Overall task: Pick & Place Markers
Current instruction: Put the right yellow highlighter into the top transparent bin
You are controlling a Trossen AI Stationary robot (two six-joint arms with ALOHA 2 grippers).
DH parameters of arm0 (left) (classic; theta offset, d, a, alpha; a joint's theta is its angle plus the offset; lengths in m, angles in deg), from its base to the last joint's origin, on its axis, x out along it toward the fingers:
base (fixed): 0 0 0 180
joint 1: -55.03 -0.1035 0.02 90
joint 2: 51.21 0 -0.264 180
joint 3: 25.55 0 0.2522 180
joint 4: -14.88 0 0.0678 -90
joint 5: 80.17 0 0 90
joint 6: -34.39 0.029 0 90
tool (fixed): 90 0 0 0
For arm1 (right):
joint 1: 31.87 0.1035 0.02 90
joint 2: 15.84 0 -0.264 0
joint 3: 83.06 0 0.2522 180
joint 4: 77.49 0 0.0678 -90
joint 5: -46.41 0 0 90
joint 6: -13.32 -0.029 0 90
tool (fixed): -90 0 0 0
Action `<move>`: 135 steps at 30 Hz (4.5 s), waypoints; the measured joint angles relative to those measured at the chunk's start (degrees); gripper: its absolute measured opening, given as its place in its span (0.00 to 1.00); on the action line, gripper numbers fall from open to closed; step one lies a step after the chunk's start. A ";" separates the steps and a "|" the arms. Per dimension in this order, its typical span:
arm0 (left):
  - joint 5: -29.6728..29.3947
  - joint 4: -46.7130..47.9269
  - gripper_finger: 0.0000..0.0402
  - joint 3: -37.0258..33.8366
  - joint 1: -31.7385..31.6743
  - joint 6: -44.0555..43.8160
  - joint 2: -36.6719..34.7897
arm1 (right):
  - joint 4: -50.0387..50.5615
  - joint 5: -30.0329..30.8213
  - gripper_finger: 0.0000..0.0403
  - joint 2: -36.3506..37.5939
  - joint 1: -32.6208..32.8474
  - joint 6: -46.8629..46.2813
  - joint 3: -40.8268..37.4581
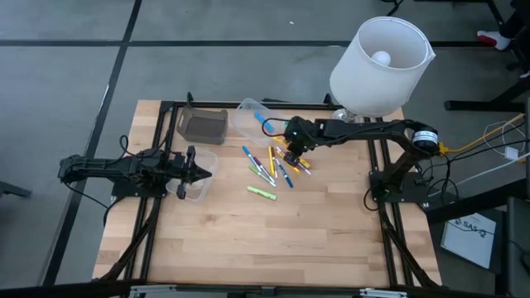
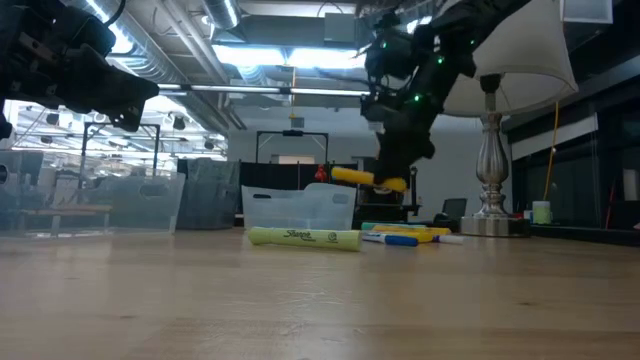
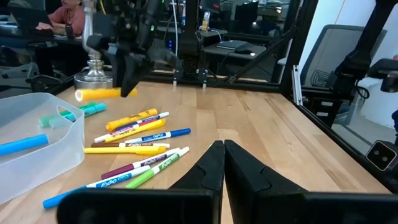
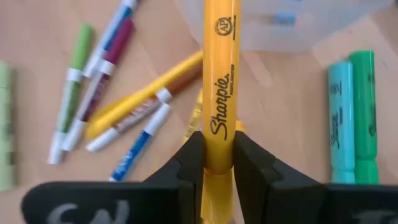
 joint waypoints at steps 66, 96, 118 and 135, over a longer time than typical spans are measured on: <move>0.00 -0.02 0.02 0.00 0.00 0.00 0.02 | -18.84 -1.95 0.16 4.89 -3.97 10.31 6.59; 0.00 -0.01 0.02 0.00 0.02 0.00 0.02 | -6.76 -6.01 0.16 -10.95 -8.79 18.01 24.43; 0.00 0.00 0.02 -0.01 0.00 0.00 0.01 | -4.89 -5.95 0.16 -12.18 -9.43 19.08 24.45; 0.02 -0.02 0.02 -0.02 0.00 0.00 0.02 | -4.64 -5.82 0.16 -16.16 -10.03 20.96 24.43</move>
